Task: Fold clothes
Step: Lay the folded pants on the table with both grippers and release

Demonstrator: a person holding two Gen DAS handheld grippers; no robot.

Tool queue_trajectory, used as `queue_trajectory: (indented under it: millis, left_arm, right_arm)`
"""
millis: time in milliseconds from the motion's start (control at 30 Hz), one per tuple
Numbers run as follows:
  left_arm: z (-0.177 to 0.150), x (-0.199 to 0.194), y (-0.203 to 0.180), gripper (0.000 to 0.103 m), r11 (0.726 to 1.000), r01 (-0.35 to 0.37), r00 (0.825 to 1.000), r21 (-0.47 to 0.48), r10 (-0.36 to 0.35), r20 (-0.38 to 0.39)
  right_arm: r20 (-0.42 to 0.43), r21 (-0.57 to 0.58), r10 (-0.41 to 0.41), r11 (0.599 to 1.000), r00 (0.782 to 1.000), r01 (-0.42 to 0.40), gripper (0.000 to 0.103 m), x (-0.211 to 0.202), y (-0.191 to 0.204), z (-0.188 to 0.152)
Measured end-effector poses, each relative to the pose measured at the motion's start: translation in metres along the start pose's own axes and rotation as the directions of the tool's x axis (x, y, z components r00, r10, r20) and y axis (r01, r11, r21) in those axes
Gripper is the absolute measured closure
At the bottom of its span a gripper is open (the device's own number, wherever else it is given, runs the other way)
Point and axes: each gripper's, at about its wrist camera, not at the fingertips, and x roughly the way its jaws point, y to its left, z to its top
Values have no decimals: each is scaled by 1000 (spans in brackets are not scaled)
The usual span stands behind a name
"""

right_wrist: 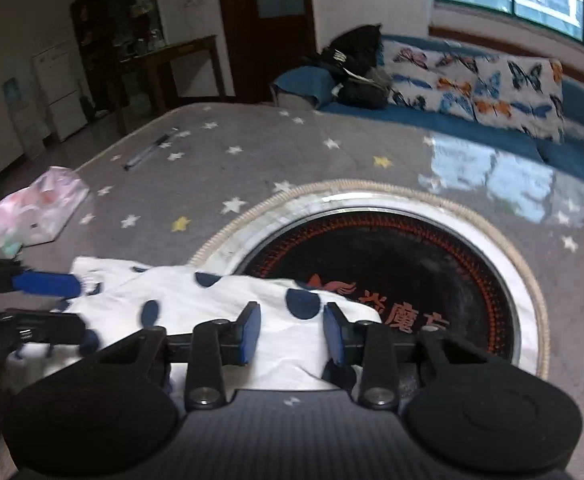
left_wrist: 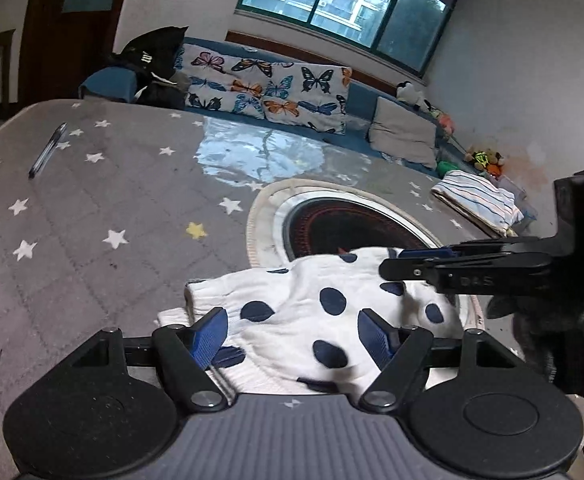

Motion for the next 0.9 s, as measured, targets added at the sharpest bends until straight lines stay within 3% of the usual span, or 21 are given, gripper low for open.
queue_trajectory:
  millis: [167, 433, 633, 733, 900]
  left_arm:
    - [0, -1, 3, 28, 1000, 0, 1000, -1, 0, -4]
    - [1, -2, -1, 27, 1000, -9, 1000, 20, 9, 1]
    - [-3, -2, 0, 27, 999, -20, 1000, 29, 20, 1]
    - [-2, -2, 1, 27, 999, -29, 1000, 28, 29, 3]
    - [-2, -12, 2, 27, 999, -36, 999, 24, 35, 20]
  right_arm:
    - [-9, 56, 19, 998, 1000, -19, 71, 13, -13, -5]
    - [13, -17, 24, 1000, 1000, -24, 70, -27, -5, -3]
    - [-58, -56, 36, 998, 998, -39, 69, -38, 5, -36]
    - [-85, -95, 10, 995, 996, -18, 63, -43, 10, -55]
    - [-55, -142, -20, 990, 998, 12, 57, -65, 17, -68]
